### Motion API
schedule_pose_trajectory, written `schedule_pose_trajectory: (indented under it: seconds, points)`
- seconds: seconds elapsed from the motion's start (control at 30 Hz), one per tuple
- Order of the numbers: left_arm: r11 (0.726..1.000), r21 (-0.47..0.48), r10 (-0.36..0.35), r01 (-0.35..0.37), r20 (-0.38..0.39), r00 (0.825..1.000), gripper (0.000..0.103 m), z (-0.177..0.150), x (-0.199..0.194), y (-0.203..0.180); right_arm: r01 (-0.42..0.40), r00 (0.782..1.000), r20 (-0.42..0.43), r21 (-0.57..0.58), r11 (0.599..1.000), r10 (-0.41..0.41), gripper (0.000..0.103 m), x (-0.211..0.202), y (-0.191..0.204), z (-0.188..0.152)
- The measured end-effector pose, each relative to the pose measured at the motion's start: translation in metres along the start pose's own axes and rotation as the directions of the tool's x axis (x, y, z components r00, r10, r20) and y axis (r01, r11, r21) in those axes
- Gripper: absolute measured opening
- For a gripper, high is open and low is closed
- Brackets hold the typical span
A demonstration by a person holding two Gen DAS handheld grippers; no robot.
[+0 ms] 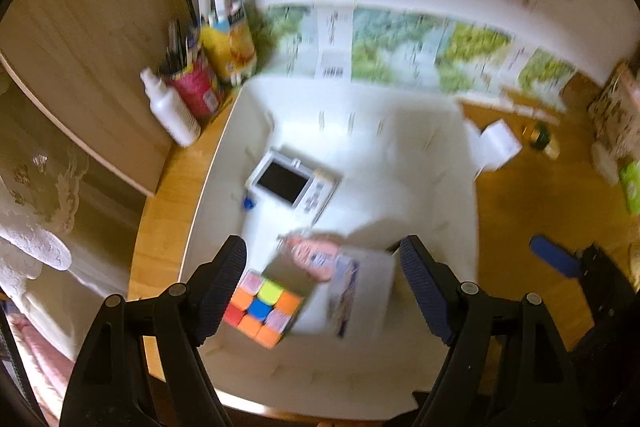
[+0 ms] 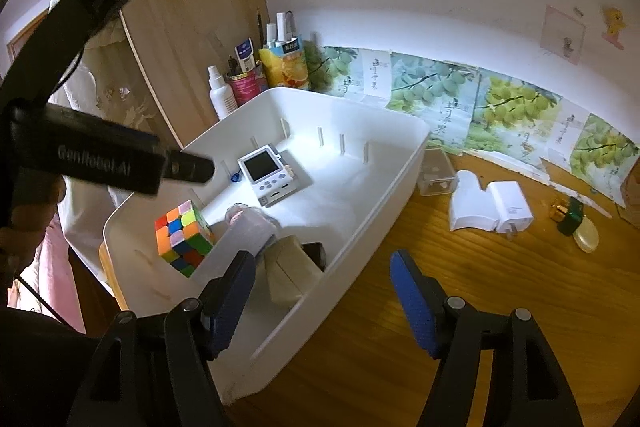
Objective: Organize rigid objects
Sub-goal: 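Withdraw both tools from the tray toward the green jar and beige compact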
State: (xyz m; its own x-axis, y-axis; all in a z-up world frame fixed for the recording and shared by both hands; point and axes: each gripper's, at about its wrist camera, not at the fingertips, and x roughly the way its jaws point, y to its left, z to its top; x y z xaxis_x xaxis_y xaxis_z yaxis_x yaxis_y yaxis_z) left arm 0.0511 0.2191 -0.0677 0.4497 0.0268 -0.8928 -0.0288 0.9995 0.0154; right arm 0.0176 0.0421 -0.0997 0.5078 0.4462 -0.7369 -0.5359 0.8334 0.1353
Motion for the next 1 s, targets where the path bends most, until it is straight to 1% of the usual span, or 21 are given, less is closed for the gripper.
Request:
schedule_pose_trajectory:
  seconds: [0.07, 0.13, 0.2, 0.3, 0.4, 0.53, 0.73, 0.83, 1.0]
  points:
    - [0.999, -0.030, -0.010, 0.012, 0.052, 0.999, 0.082, 0.004, -0.008, -0.002, 0.010, 1.000, 0.012, 0.000, 1.000, -0.010, 0.071, -0.006, -0.005, 0.000]
    - [0.997, -0.076, 0.005, 0.003, 0.113, 0.994, 0.082, 0.007, -0.017, -0.002, 0.027, 0.999, 0.030, 0.004, 1.000, -0.027, 0.072, -0.014, -0.012, 0.000]
    - [0.994, -0.110, 0.005, 0.012, 0.152, 0.988, 0.082, 0.009, -0.024, -0.001, 0.045, 0.998, 0.049, 0.011, 0.999, -0.045, 0.075, -0.022, -0.019, 0.000]
    - [0.988, -0.152, -0.004, 0.034, 0.193, 0.981, 0.082, 0.012, -0.032, -0.001, 0.072, 0.994, 0.086, 0.021, 0.997, -0.074, 0.078, -0.036, -0.031, -0.001]
    - [0.984, -0.178, 0.014, 0.027, 0.227, 0.974, 0.082, 0.012, -0.040, -0.006, 0.097, 0.989, 0.110, 0.029, 0.995, -0.100, 0.079, -0.049, -0.044, -0.003]
    - [0.977, -0.210, 0.017, 0.036, 0.245, 0.969, 0.082, 0.011, -0.047, -0.014, 0.127, 0.983, 0.127, 0.050, 0.991, -0.133, 0.079, -0.064, -0.061, -0.006]
    - [0.969, -0.240, 0.008, 0.054, 0.249, 0.968, 0.082, 0.011, -0.049, -0.033, 0.150, 0.980, 0.121, 0.050, 0.987, -0.155, 0.079, -0.079, -0.084, -0.016]
    - [0.972, -0.230, 0.003, 0.055, 0.244, 0.970, 0.082, 0.012, -0.047, -0.048, 0.152, 0.980, 0.121, 0.047, 0.987, -0.157, 0.079, -0.084, -0.095, -0.021]
    - [0.983, -0.182, 0.013, 0.032, 0.239, 0.971, 0.082, 0.016, -0.044, -0.082, 0.155, 0.980, 0.122, 0.051, 0.987, -0.160, 0.079, -0.092, -0.118, -0.028]
